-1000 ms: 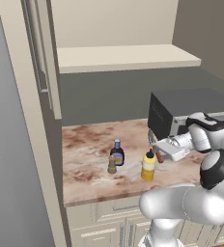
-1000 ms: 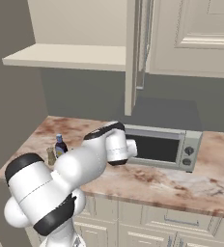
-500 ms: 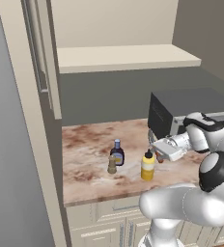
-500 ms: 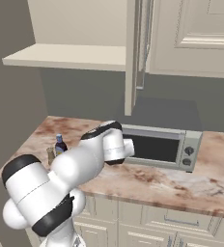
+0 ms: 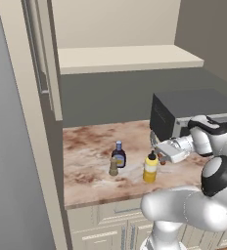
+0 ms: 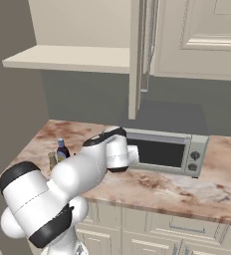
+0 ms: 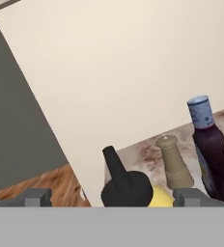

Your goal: There are various items on the counter. Only move the condiments/shakers into the cabinet.

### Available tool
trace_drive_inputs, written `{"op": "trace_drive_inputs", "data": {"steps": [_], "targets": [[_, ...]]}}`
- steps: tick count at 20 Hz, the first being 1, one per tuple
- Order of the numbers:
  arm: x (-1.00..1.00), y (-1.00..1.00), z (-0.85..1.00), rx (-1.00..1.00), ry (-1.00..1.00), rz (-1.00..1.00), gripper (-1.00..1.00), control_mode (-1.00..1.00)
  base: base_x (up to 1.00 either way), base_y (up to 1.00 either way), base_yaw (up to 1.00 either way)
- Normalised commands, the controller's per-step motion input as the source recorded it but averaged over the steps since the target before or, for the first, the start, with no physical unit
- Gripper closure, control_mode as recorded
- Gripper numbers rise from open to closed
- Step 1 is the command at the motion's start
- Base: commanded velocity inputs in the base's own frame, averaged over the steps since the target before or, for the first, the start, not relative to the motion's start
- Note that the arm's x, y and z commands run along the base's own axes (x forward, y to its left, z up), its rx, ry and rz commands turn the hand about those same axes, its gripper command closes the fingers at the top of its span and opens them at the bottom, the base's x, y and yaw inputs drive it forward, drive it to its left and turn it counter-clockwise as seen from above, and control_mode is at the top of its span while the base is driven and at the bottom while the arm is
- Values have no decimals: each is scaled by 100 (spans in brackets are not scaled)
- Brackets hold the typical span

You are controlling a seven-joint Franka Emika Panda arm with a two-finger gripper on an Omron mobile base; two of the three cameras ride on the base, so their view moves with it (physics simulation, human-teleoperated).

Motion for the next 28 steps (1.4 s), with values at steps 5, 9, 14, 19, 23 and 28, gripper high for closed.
{"op": "trace_drive_inputs", "data": {"steps": [5,9,14,19,23,28], "targets": [[0,0,0,0,0,-3,-100,-100,0,0,0],[0,2,0,0,0,-2,-100,-100,0,0,0],[0,14,0,-2,0,-1,-100,-100,0,0,0],[0,16,0,-3,0,0,-100,-100,0,0,0],[0,16,0,-4,0,0,-100,-100,0,0,0],[0,13,-1,-3,0,0,-100,-100,0,0,0]]}}
